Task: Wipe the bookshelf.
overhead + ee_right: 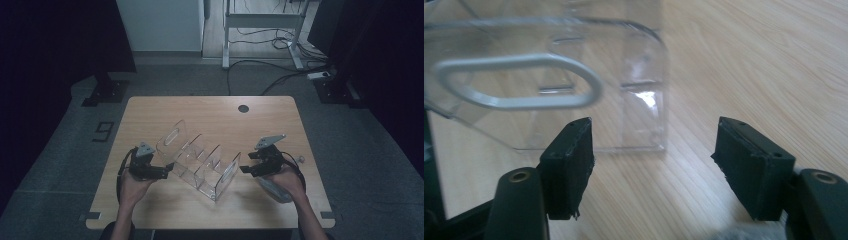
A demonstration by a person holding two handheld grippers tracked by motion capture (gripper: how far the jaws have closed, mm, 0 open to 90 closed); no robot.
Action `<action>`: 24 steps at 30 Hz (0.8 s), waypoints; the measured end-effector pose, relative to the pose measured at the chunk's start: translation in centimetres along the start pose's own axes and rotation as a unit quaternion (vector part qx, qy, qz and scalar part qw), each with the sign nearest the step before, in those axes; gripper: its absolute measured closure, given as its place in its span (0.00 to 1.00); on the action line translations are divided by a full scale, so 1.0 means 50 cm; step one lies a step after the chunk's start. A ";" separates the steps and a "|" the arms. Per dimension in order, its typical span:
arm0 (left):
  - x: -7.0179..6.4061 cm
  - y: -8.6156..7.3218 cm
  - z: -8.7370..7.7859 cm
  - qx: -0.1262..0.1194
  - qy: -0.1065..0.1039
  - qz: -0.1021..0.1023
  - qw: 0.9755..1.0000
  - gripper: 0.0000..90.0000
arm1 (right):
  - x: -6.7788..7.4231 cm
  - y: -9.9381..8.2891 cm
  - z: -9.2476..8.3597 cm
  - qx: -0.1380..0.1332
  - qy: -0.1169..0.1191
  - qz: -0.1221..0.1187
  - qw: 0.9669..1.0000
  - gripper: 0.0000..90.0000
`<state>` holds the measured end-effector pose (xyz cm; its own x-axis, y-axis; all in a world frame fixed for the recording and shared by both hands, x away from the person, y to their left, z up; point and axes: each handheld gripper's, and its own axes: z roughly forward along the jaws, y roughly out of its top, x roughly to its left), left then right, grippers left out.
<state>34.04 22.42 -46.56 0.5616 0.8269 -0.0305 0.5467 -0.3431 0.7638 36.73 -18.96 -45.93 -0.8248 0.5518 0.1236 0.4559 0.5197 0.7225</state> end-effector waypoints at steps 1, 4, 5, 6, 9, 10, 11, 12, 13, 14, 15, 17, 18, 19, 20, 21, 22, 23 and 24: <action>-0.003 0.002 0.002 0.000 0.000 0.000 1.000 0.00 | 0.002 0.003 0.001 0.000 0.002 -0.006 1.000 0.37; -0.008 0.003 0.006 0.001 -0.005 0.000 1.000 0.00 | 0.009 0.013 0.006 -0.001 0.007 -0.014 1.000 0.39; -0.010 0.004 0.009 0.002 -0.006 0.003 1.000 0.00 | 0.010 0.015 0.008 -0.004 0.011 -0.016 1.000 0.40; -0.012 0.004 0.010 0.004 -0.008 0.004 1.000 0.00 | 0.011 0.017 0.009 -0.004 0.011 -0.020 1.000 0.42; -0.018 0.008 0.016 0.005 -0.011 0.007 1.000 0.00 | 0.011 0.020 0.010 -0.009 0.017 -0.023 1.000 0.47; -0.021 0.008 0.017 0.006 -0.011 0.010 1.000 0.00 | 0.011 0.021 0.010 -0.010 0.025 -0.020 0.999 0.49; -0.022 0.009 0.018 0.005 -0.010 0.010 1.000 0.00 | 0.012 0.020 0.010 -0.012 0.027 -0.022 0.999 0.49; -0.025 0.010 0.019 0.004 -0.007 0.012 1.000 0.00 | 0.014 0.020 0.010 -0.012 0.024 -0.022 0.999 0.50; -0.026 0.011 0.020 0.004 -0.009 0.012 1.000 0.00 | 0.015 0.020 0.009 -0.009 0.021 -0.026 0.999 0.50; -0.028 0.012 0.021 0.005 -0.011 0.012 1.000 0.00 | 0.015 0.019 0.009 -0.008 0.021 -0.027 0.999 0.51; -0.031 0.013 0.023 0.005 -0.010 0.014 1.000 0.00 | 0.015 0.018 0.008 -0.009 0.022 -0.023 0.999 0.53; -0.037 0.015 0.025 0.007 -0.014 0.018 1.000 0.00 | 0.016 0.016 0.004 -0.008 0.023 -0.023 0.999 0.56; -0.040 0.016 0.027 0.006 -0.014 0.020 1.000 0.00 | 0.017 0.015 0.003 -0.007 0.024 -0.024 0.999 0.57; -0.042 0.017 0.028 0.007 -0.015 0.021 1.000 0.00 | 0.018 0.015 0.000 -0.007 0.023 -0.025 0.999 0.59; -0.045 0.018 0.029 0.007 -0.019 0.020 1.000 0.00 | 0.018 0.014 -0.003 -0.008 0.023 -0.026 0.999 0.61; -0.048 0.018 0.030 0.006 -0.020 0.021 1.000 0.00 | 0.019 0.014 -0.006 -0.010 0.024 -0.026 0.999 0.62; -0.051 0.019 0.031 0.007 -0.022 0.023 0.999 0.00 | 0.019 0.013 -0.009 -0.013 0.023 -0.028 0.999 0.63; -0.054 0.020 0.032 0.008 -0.023 0.024 0.999 0.00 | 0.021 0.012 -0.012 -0.015 0.022 -0.027 0.999 0.66; -0.057 0.021 0.032 0.007 -0.023 0.026 0.999 0.00 | 0.021 0.011 -0.013 -0.015 0.022 -0.027 0.999 0.67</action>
<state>34.00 18.98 -46.71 0.6173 0.7864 -0.0222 0.5253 -0.3910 0.7558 35.89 -18.52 -44.93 -0.8617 0.4947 0.1127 0.4011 0.5280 0.7486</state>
